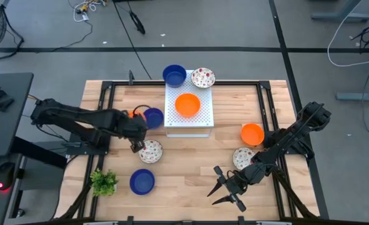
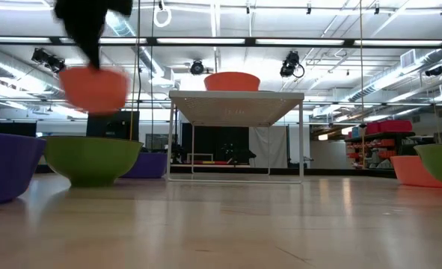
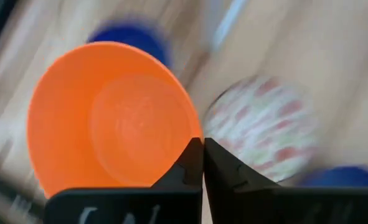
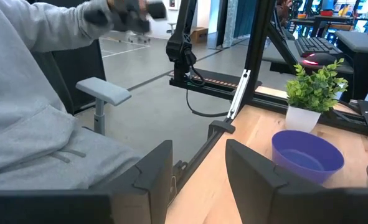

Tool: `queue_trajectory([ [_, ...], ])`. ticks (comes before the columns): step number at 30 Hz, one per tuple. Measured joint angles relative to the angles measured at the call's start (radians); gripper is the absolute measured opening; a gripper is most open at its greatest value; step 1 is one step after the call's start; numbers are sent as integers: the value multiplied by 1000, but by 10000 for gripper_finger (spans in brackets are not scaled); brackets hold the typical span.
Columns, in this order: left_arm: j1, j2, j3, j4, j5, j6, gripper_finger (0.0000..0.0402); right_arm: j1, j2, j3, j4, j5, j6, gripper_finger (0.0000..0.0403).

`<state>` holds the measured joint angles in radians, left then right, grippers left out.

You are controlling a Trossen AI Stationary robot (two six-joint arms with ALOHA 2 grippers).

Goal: Pick & Place Mini bowls
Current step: Stack the left orange bowl on top of the other orange bowl on the shelf

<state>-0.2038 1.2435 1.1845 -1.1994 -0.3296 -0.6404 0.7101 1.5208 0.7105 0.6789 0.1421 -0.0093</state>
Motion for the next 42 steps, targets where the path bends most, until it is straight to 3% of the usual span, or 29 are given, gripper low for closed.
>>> queue_trajectory([
  [5, -34, 59, 260, 107, -62, 179, 1, -1, 0, 0, 1, 0, -9, 150],
  [10, -17, 225, 508, 201, -66, 436, 1, -6, 0, 0, 11, 0, -9, 150],
  [20, 134, 582, 884, 13, -7, 942, 1, -7, 0, 0, 10, 0, 1, 150],
  [24, 201, 639, 921, -34, 2, 1071, 2, -7, 0, 0, 6, 0, 1, 150],
  [28, 260, 653, 921, -34, 90, 1124, 3, -7, 0, 0, 5, 0, 1, 150],
  [39, 348, 659, 917, -40, 240, 1083, 7, -6, 0, 0, 0, 0, 1, 150],
  [42, 348, 672, 914, -49, 230, 1073, 7, -6, 0, 0, 0, 0, 1, 150],
])
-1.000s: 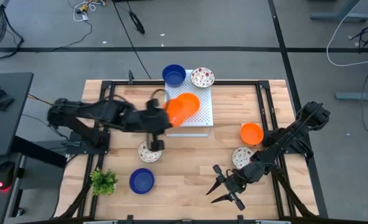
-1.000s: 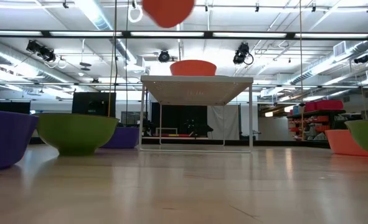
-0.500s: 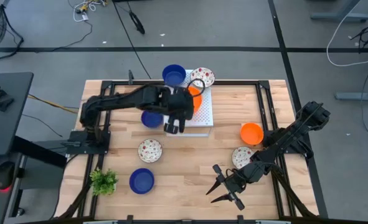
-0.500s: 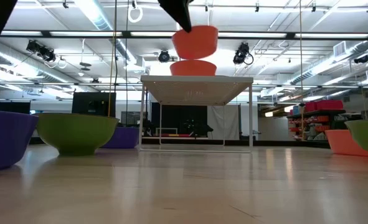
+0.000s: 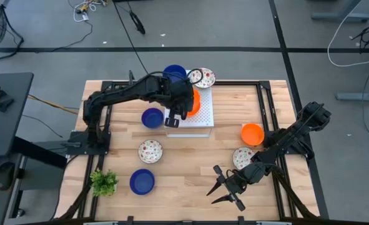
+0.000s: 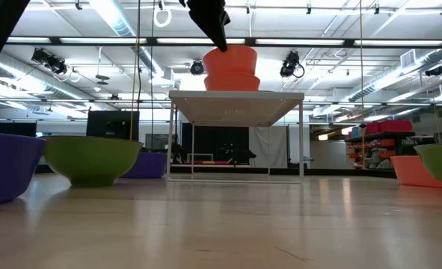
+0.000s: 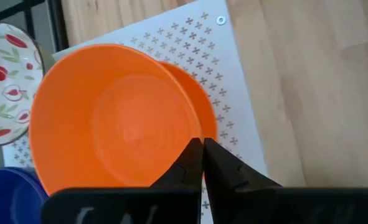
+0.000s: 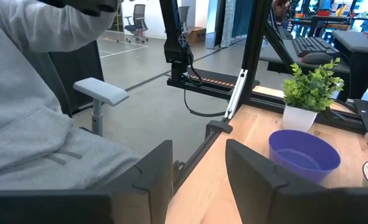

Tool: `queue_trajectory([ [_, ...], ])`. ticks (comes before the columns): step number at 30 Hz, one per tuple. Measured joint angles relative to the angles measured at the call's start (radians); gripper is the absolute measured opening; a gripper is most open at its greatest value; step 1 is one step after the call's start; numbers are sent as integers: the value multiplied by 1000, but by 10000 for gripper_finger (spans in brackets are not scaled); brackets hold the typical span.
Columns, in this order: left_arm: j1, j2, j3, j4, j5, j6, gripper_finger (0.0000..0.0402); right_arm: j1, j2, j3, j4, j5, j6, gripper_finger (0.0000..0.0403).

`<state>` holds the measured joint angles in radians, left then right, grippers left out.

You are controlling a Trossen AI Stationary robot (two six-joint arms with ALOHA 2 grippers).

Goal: Pick & Place Mini bowls
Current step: Stack the left orange bowl on top of the other orange bowl on the shelf

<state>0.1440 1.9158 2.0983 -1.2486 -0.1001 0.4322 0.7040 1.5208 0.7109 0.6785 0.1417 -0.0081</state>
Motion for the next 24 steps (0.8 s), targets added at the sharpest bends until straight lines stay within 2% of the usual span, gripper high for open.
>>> queue_trajectory([
  [24, 4, 83, 0, -16, -61, -10, 9, 0, 0, 0, -4, 0, 21, 150],
])
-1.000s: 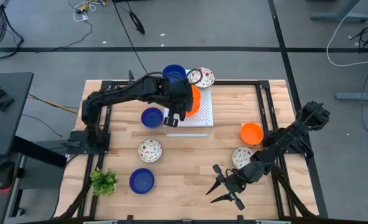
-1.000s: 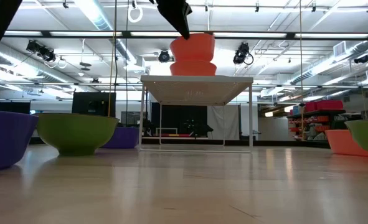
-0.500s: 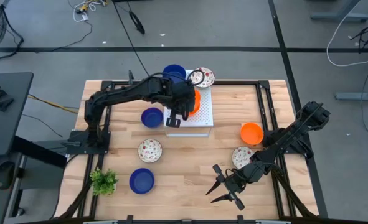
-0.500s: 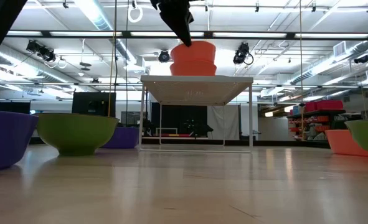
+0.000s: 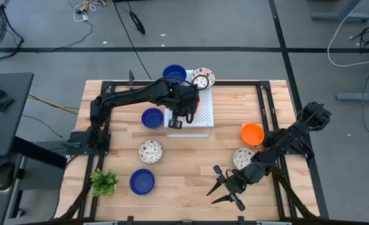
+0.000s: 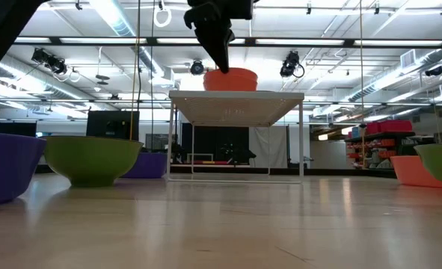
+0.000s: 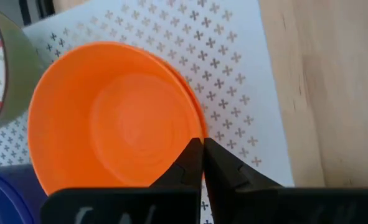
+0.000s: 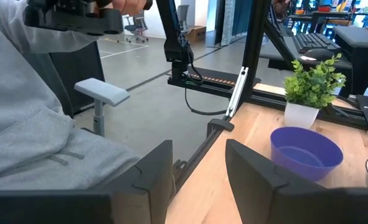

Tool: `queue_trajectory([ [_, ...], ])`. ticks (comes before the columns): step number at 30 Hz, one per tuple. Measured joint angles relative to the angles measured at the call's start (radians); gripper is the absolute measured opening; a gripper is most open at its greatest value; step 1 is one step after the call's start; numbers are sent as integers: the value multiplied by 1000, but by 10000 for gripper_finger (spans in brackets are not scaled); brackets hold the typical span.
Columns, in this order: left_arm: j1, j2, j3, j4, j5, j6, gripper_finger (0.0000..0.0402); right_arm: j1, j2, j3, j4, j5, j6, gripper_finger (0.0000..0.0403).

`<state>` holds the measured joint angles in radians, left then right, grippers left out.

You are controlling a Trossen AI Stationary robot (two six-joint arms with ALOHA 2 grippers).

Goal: Pick & Place Mini bowls
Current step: Stack the left orange bowl on top of the other orange bowl on the shelf

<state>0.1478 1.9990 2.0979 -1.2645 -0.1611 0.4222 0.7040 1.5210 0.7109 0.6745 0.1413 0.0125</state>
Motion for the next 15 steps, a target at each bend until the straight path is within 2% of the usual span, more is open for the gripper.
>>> queue_trajectory([
  [10, 0, 1, 0, -6, -3, -26, 14, 0, 0, 0, 2, 0, 2, 150],
  [15, 0, 1, 0, -6, -2, -36, 66, 0, 0, 0, 2, 0, 2, 150],
])
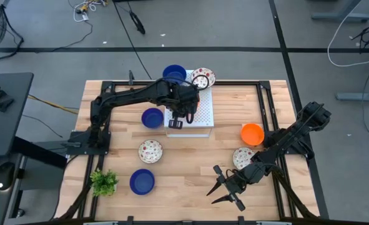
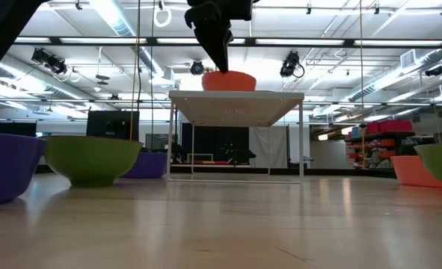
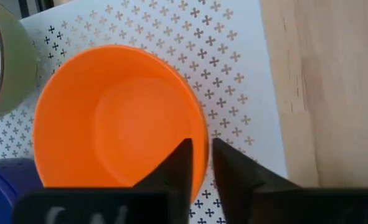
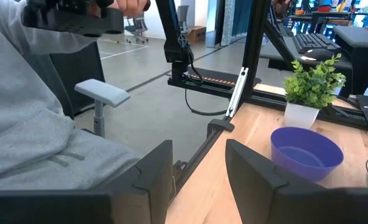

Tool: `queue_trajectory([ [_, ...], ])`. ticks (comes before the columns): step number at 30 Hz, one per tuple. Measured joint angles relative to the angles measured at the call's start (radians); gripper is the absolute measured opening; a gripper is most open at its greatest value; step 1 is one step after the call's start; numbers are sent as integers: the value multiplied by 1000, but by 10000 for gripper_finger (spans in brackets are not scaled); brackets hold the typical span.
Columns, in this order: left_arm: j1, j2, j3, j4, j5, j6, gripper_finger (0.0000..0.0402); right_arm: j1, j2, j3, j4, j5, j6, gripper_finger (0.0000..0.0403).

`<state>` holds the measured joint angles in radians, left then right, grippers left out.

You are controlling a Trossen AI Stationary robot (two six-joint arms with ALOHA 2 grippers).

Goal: Pick & Place Mini bowls
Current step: Stack the left orange bowl on top of the other orange bowl on the shelf, then stack the right white patterned bowl on top of the other white patterned bowl on the shelf

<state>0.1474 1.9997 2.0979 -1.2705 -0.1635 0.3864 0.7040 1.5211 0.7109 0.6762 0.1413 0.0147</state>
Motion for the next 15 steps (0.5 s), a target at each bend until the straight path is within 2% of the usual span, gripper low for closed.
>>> queue_trajectory([
  [8, -8, -25, 14, -28, 0, -56, 167, 0, 0, 0, -2, 0, 0, 150],
  [12, -25, -45, 76, -100, 0, -100, 192, 0, 0, 0, -9, 0, 0, 150],
  [15, -40, -82, 96, -152, 28, -171, 196, 0, 0, 0, -24, 0, 4, 150],
])
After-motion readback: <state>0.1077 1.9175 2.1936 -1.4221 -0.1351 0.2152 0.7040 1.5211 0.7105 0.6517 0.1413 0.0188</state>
